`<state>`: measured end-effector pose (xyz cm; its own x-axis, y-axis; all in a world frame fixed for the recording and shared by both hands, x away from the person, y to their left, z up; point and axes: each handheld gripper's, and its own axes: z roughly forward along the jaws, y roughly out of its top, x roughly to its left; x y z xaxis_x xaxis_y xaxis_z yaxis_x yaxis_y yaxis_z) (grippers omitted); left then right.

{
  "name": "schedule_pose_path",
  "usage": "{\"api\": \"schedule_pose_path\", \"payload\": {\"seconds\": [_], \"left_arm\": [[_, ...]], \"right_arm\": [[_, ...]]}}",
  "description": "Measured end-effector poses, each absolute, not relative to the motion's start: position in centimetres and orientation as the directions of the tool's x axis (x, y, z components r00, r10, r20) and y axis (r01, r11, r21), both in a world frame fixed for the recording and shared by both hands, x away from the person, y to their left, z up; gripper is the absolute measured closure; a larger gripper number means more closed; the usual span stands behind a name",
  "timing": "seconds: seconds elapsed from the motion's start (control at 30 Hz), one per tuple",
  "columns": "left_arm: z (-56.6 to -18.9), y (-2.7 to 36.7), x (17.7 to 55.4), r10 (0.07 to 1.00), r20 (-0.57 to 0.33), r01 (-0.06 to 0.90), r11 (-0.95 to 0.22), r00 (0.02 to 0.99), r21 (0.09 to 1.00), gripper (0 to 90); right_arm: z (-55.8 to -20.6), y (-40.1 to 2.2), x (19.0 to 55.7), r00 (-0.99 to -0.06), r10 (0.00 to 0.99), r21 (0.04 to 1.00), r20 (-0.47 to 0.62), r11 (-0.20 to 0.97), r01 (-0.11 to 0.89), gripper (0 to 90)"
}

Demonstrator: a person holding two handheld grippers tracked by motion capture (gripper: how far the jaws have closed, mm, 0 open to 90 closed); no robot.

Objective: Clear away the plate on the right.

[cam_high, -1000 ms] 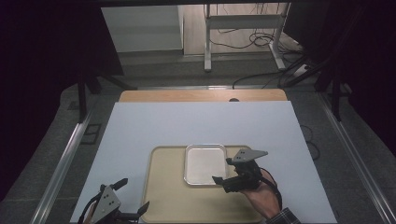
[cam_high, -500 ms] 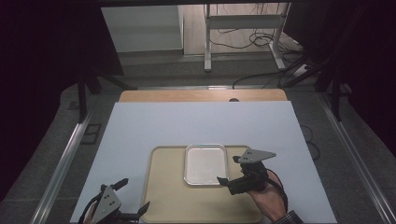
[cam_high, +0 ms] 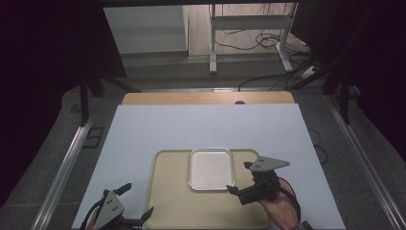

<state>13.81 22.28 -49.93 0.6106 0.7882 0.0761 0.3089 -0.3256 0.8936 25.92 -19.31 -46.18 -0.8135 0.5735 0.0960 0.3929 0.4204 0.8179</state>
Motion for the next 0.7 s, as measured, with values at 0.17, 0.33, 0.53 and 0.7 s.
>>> {"api": "schedule_pose_path", "payload": {"seconds": [0.17, 0.33, 0.53, 0.7], "left_arm": [[-49.9, 22.3, 13.8, 0.787, 0.077, 0.31, -0.328, 0.612, 0.892, 2.3], [-49.9, 22.3, 13.8, 0.788, 0.076, 0.311, -0.327, 0.611, 0.892, 2.4], [-49.9, 22.3, 13.8, 0.788, 0.075, 0.312, -0.327, 0.611, 0.892, 2.4], [-49.9, 22.3, 13.9, 0.788, 0.076, 0.312, -0.328, 0.611, 0.892, 2.5]], "right_arm": [[-46.0, -19.9, 25.6, -0.811, 0.579, 0.816, 0.09, 0.423, 0.393, 0.0], [-46.1, -20.5, 25.4, -0.803, 0.589, 0.812, 0.091, 0.423, 0.402, 0.0], [-46.0, -21.3, 25.1, -0.793, 0.604, 0.812, 0.084, 0.419, 0.405, 0.0], [-45.9, -21.9, 24.8, -0.783, 0.617, 0.818, 0.076, 0.411, 0.403, 0.0]]}}
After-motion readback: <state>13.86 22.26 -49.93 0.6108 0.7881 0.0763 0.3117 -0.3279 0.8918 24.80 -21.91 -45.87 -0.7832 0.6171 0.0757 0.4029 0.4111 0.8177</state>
